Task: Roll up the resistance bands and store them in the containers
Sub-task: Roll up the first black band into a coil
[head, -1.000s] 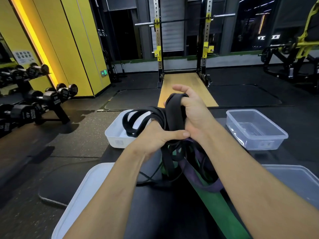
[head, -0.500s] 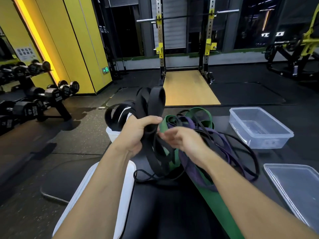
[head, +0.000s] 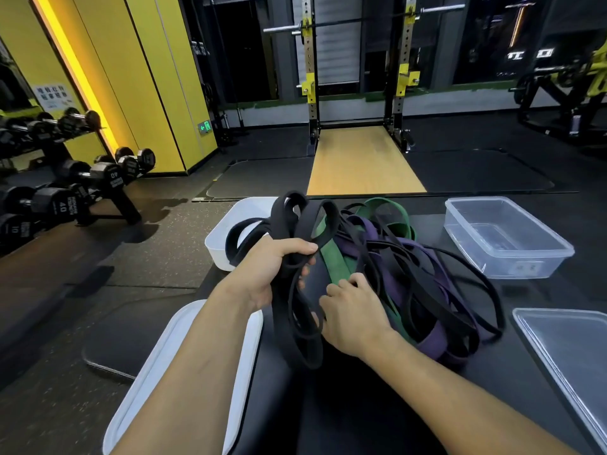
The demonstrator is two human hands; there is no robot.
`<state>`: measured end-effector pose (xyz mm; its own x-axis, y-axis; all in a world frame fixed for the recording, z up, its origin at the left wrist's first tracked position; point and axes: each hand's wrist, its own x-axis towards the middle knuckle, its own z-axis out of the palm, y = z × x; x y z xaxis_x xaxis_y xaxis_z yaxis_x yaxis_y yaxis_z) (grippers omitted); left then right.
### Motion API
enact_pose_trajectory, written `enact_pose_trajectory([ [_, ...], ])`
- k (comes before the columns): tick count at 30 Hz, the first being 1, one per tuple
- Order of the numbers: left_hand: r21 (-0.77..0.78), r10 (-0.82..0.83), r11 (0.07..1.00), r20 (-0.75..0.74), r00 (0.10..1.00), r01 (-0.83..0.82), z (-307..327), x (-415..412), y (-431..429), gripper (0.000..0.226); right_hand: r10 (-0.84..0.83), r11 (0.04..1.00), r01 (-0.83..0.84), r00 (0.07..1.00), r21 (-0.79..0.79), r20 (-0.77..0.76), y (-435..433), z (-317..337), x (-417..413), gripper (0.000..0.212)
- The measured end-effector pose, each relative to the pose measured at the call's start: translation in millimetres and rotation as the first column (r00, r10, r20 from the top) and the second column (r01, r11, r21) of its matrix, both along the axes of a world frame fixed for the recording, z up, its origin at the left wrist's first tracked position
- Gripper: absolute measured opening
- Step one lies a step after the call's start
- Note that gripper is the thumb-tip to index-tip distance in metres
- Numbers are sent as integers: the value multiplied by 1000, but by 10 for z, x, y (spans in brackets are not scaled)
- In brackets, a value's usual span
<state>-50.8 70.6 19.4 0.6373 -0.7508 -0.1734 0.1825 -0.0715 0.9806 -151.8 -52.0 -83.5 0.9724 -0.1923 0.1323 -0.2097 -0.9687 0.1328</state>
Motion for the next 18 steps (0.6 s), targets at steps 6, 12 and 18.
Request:
enact_pose_trajectory([
  [6,92,-4,996,-80,997,11,-115,-75,-49,6,-170,971,147,979,-190,-110,-14,115,-87,33],
  [12,110,-10,994,-143,990,26,-192,-106,-67,7,-304,930,252,936,-268,-177,-200,233,-227,23],
  [18,141,-37,988,-196,980,65,-299,-134,-106,15,-358,911,279,901,-304,-247,-507,355,-570,18],
])
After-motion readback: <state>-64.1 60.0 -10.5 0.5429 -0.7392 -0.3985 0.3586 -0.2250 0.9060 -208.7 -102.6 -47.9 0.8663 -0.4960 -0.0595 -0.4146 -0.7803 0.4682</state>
